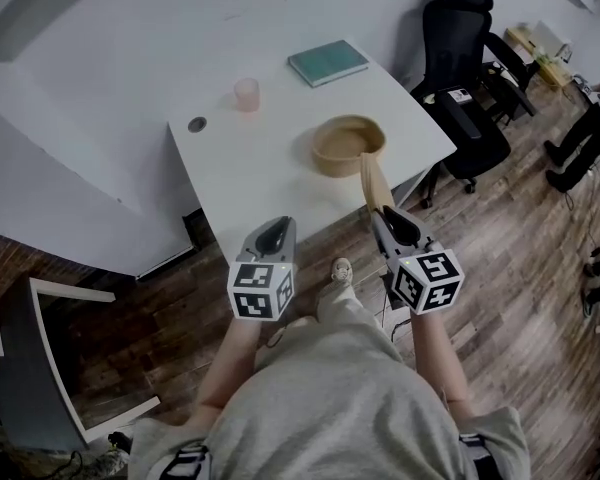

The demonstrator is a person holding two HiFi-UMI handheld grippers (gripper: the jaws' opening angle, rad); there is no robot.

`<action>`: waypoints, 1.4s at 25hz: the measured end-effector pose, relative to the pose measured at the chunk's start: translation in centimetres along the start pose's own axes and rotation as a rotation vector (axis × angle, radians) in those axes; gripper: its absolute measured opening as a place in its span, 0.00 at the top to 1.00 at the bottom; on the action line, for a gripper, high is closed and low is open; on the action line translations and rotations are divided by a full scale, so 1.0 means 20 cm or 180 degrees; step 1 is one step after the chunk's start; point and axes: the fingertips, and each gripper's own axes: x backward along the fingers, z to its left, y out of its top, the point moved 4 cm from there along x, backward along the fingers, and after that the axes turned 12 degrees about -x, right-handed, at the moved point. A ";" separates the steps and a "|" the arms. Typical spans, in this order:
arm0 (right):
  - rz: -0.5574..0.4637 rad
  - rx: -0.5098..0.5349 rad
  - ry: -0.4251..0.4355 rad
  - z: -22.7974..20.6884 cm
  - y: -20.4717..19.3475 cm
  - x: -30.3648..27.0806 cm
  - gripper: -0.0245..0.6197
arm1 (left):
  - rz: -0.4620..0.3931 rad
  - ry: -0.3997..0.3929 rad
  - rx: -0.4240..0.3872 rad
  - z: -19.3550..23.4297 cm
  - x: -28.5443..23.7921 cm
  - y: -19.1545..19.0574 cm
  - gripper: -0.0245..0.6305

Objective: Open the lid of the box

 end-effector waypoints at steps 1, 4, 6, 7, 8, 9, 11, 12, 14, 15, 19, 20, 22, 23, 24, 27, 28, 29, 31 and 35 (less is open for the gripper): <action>-0.0009 0.0007 0.0008 0.02 -0.01 0.02 0.86 | -0.0019 -0.0001 0.0009 -0.01 0.03 0.00 0.93; -0.0027 0.0018 0.0039 0.07 -0.04 0.06 0.86 | -0.0069 -0.0001 0.0024 -0.02 0.10 0.01 0.93; -0.0040 0.0015 0.0055 0.09 -0.05 0.08 0.86 | -0.0094 -0.0001 0.0020 -0.03 0.14 0.01 0.93; -0.0048 0.0012 0.0060 0.10 -0.06 0.09 0.86 | -0.0104 -0.0004 0.0017 -0.04 0.16 0.01 0.93; -0.0056 0.0011 0.0065 0.12 -0.07 0.10 0.86 | -0.0112 -0.0007 0.0015 -0.04 0.18 0.01 0.93; -0.0063 0.0010 0.0070 0.13 -0.07 0.11 0.86 | -0.0119 -0.0009 0.0012 -0.05 0.19 0.01 0.93; -0.0073 0.0008 0.0077 0.14 -0.08 0.14 0.86 | -0.0136 -0.0010 0.0002 -0.06 0.22 0.02 0.93; -0.0080 0.0004 0.0079 0.15 -0.09 0.15 0.86 | -0.0146 -0.0009 -0.0003 -0.06 0.23 0.02 0.93; -0.0097 -0.0004 0.0079 0.16 -0.09 0.17 0.86 | -0.0167 -0.0006 -0.0011 -0.06 0.25 0.03 0.93; -0.0104 -0.0009 0.0078 0.16 -0.10 0.17 0.86 | -0.0177 -0.0005 -0.0015 -0.07 0.26 0.03 0.93; -0.0111 -0.0014 0.0079 0.18 -0.11 0.20 0.86 | -0.0211 0.0000 -0.0038 -0.07 0.30 0.04 0.93; -0.0112 -0.0014 0.0079 0.19 -0.12 0.20 0.86 | -0.0214 -0.0001 -0.0041 -0.07 0.30 0.04 0.93; -0.0116 -0.0018 0.0075 0.19 -0.12 0.20 0.86 | -0.0216 -0.0003 -0.0045 -0.07 0.30 0.04 0.93; -0.0121 -0.0021 0.0071 0.19 -0.12 0.20 0.86 | -0.0215 -0.0003 -0.0046 -0.07 0.30 0.04 0.93; -0.0129 -0.0022 0.0066 0.19 -0.12 0.20 0.86 | -0.0214 -0.0004 -0.0048 -0.07 0.30 0.04 0.93; -0.0150 -0.0001 0.0043 0.20 -0.12 0.19 0.86 | -0.0208 -0.0009 -0.0058 -0.06 0.30 0.03 0.93; -0.0153 0.0003 0.0038 0.20 -0.12 0.19 0.86 | -0.0205 -0.0012 -0.0063 -0.06 0.30 0.03 0.93; -0.0156 0.0000 0.0038 0.20 -0.12 0.19 0.86 | -0.0202 -0.0017 -0.0069 -0.05 0.30 0.03 0.93; -0.0163 -0.0008 0.0042 0.21 -0.11 0.18 0.86 | -0.0195 -0.0029 -0.0079 -0.05 0.29 0.03 0.93; -0.0163 -0.0001 0.0046 0.21 -0.10 0.17 0.86 | -0.0192 -0.0052 -0.0084 -0.05 0.28 0.04 0.93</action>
